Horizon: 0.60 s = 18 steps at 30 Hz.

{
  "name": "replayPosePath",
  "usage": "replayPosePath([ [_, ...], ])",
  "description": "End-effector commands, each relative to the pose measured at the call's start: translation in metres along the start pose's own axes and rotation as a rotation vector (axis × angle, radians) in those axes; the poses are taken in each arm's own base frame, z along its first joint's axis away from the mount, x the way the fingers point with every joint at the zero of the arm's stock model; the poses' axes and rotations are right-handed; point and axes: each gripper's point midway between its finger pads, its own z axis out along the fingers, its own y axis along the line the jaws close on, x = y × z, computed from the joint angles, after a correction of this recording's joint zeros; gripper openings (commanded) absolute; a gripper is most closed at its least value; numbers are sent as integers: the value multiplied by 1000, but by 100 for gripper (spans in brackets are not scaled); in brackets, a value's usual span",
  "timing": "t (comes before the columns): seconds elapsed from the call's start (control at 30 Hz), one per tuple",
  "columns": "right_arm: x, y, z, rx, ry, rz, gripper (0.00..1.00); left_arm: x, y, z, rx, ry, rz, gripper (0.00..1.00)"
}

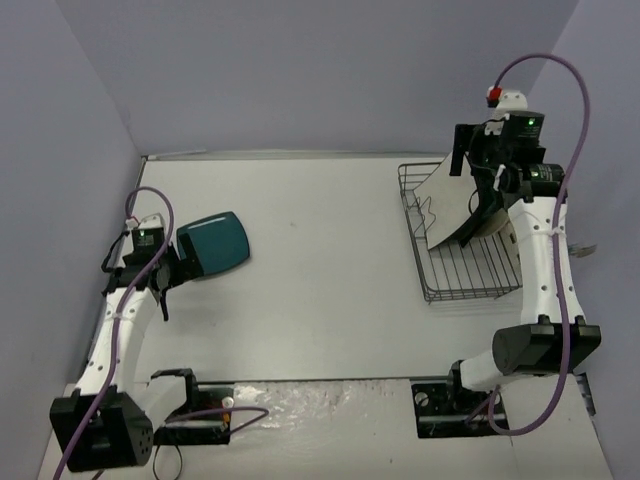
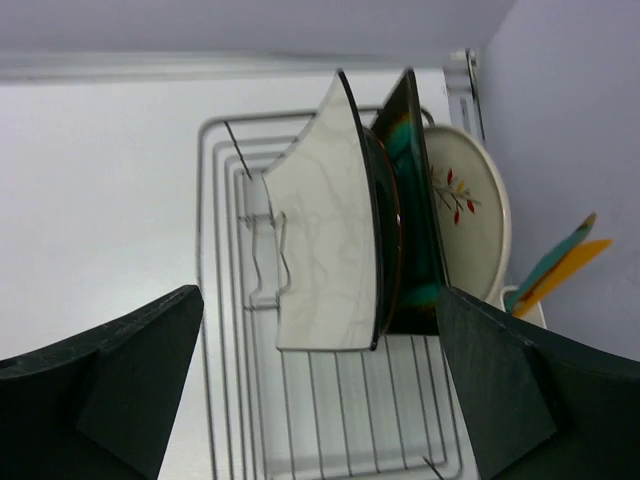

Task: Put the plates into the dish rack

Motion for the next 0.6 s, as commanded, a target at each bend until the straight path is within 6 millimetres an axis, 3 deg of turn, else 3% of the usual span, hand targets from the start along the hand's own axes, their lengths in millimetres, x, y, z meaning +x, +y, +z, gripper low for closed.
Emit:
replayPosePath([
  [0.0, -29, 20, -40, -100, -197, 118, 100, -30, -5, 11, 62, -65, -27, 97],
  [0.1, -28, 63, -70, -330, -292, 161, 100, -41, -10, 26, 153, -63, -101, 97],
  [0.17, -13, 84, -68, -425, -294, 197, 100, -48, -6, 38, 173, -59, -158, 94],
  [0.27, 0, 121, -85, -594, -320, 178, 100, -51, -11, 50, 261, -41, -263, 89],
  [0.4, 21, 146, -91, -688, -306, 147, 100, -42, -22, 63, 340, -15, -395, 86],
  [0.57, 40, 160, -93, -761, -274, 142, 100, -20, -24, 87, 373, 9, -515, 85],
])
